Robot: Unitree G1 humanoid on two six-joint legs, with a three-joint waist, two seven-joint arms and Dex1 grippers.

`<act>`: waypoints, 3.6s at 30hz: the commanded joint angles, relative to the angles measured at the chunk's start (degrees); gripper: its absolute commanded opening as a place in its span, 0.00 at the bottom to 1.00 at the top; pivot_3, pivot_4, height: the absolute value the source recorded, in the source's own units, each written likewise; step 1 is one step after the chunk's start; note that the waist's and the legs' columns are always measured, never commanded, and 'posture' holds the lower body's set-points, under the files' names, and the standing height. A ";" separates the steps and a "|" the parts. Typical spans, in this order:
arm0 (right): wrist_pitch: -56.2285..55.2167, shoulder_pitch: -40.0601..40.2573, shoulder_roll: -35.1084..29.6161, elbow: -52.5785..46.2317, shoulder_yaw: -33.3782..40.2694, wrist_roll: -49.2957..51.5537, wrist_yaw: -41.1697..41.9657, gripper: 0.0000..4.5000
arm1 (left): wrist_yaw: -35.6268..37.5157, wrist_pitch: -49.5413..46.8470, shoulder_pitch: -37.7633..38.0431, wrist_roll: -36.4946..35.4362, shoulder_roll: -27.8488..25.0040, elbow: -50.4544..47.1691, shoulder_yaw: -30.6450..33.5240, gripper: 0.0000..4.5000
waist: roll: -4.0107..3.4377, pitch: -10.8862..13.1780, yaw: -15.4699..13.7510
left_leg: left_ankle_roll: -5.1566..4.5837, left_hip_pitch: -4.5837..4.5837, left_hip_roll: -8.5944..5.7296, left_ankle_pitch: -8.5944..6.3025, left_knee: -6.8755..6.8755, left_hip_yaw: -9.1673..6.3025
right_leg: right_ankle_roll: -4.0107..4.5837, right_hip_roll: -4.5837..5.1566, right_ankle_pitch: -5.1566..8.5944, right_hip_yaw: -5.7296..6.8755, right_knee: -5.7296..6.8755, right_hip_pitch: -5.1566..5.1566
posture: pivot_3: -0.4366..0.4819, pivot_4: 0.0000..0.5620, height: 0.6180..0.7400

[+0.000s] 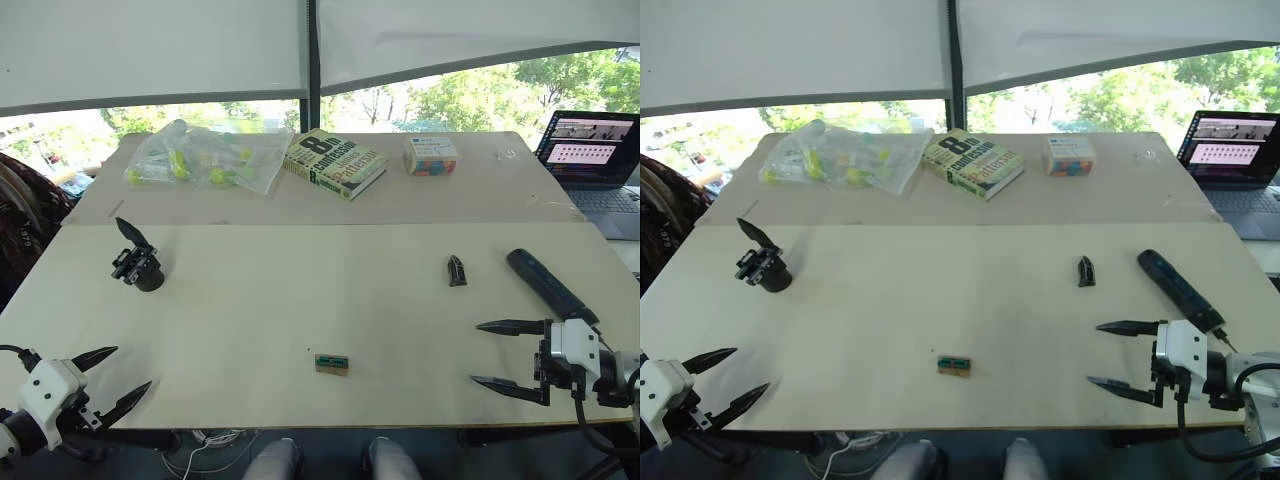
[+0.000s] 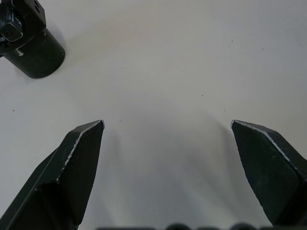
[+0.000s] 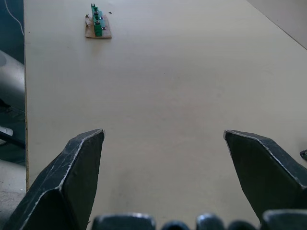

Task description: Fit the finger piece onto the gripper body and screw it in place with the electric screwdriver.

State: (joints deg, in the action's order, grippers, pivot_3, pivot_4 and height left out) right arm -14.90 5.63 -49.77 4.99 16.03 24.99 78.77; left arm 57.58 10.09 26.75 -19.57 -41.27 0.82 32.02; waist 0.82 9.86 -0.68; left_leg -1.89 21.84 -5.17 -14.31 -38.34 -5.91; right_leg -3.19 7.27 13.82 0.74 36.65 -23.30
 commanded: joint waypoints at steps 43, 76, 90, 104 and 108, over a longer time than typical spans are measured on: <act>7.27 -10.65 19.51 -18.29 -10.04 5.85 -14.44 0.98 | -37.36 -21.28 -32.75 3.52 10.09 10.47 -8.54 1.00 | 0.42 -0.14 0.09 | 0.38 -0.01 0.13 0.11 0.02 0.02 | 0.50 -0.59 -0.45 -0.19 0.11 -0.35 | 0.48 0.27 1.00; 5.56 -5.16 14.22 -16.56 -4.14 6.20 -12.43 1.00 | -23.34 -7.45 -34.90 1.74 16.38 -2.77 -23.50 0.52 | 0.57 -0.08 -0.44 | 0.42 0.61 0.11 0.17 -0.11 0.08 | 0.47 -0.62 -0.86 -0.35 -0.02 -0.89 | 0.48 0.27 1.00; 3.95 3.07 12.31 -18.82 0.20 7.07 -9.72 1.00 | -24.96 -18.38 -36.33 8.24 25.11 -7.37 -40.62 0.52 | 0.49 -0.09 0.32 | 0.43 0.32 0.18 0.20 -0.08 0.25 | 0.53 -0.92 -0.91 -0.75 0.14 -0.86 | 0.48 0.27 1.00; 5.13 3.31 11.82 -20.39 0.65 6.79 -10.93 1.00 | -24.75 -18.78 -34.24 10.65 25.36 -5.88 -42.27 0.52 | 0.46 -0.11 -0.05 | 0.40 0.31 0.13 0.21 -0.09 0.28 | 0.46 -0.84 -0.95 -0.80 0.10 -0.81 | 0.48 0.27 1.00; 5.94 2.43 11.50 -20.83 0.30 6.79 -11.70 1.00 | -23.70 -19.09 -33.50 9.39 24.62 -5.55 -41.05 0.92 | 0.45 -0.12 -0.02 | 0.40 0.29 0.13 0.21 -0.09 0.29 | 0.46 -0.85 -0.95 -0.81 0.10 -0.81 | 0.48 0.27 1.00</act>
State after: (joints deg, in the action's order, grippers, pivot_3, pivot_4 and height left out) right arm -9.28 8.83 -37.40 -13.67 15.34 30.58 67.56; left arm 33.25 -9.09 -7.23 -9.27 -15.99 -3.82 -10.06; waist 1.27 9.74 -0.69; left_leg -1.49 22.13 -5.03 -14.10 -38.43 -5.62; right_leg -2.73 6.42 12.87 -0.08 36.76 -24.11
